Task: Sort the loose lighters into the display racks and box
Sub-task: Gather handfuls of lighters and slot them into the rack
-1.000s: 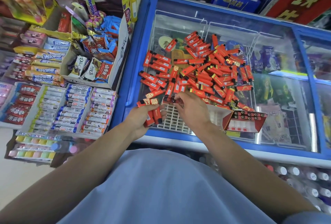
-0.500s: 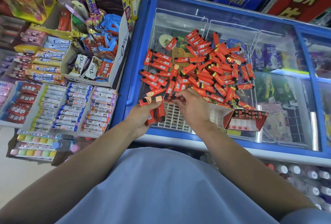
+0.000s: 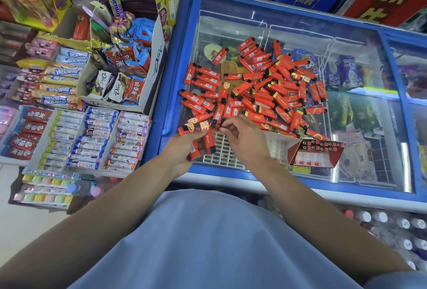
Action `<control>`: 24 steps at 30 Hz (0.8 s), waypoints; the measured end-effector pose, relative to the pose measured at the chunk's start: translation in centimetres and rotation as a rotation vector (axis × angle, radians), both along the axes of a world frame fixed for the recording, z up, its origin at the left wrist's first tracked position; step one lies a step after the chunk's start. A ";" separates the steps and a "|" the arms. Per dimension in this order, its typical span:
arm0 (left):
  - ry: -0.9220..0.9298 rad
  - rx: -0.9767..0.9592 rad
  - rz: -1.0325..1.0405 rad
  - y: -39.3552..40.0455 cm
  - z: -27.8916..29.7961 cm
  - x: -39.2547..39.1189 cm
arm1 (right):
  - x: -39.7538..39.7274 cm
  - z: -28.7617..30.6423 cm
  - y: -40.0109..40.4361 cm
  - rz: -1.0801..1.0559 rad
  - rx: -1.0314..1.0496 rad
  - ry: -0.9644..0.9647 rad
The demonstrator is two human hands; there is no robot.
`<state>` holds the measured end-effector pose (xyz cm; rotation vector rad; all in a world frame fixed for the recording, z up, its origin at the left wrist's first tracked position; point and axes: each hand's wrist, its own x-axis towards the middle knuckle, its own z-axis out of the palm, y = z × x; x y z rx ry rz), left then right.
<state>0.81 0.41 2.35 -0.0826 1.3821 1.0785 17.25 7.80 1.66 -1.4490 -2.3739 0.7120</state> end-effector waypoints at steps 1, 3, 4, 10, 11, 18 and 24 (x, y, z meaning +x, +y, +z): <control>0.005 0.003 0.010 0.1 -0.1 0.0 | -0.1 0.7 -0.6 -0.044 -0.107 0.071; 0.009 0.011 0.021 0.2 -0.1 0.1 | -0.5 1.8 -1.9 -0.116 -0.367 0.134; 0.007 0.019 0.025 0.3 -0.1 0.2 | -0.6 1.9 -2.4 -0.127 -0.458 0.124; 0.009 0.061 -0.007 0.8 0.2 1.1 | 0.3 2.5 -2.9 -0.366 -0.750 0.362; 0.002 0.063 0.003 0.8 0.1 1.1 | 0.9 2.8 -2.6 -0.386 -0.737 0.367; -0.014 -0.042 0.038 0.1 -0.6 0.4 | 4.5 4.2 0.6 -0.163 -0.367 -0.094; -0.097 -0.015 0.001 0.1 -0.1 0.4 | 2.3 3.6 1.0 0.041 -0.090 -0.248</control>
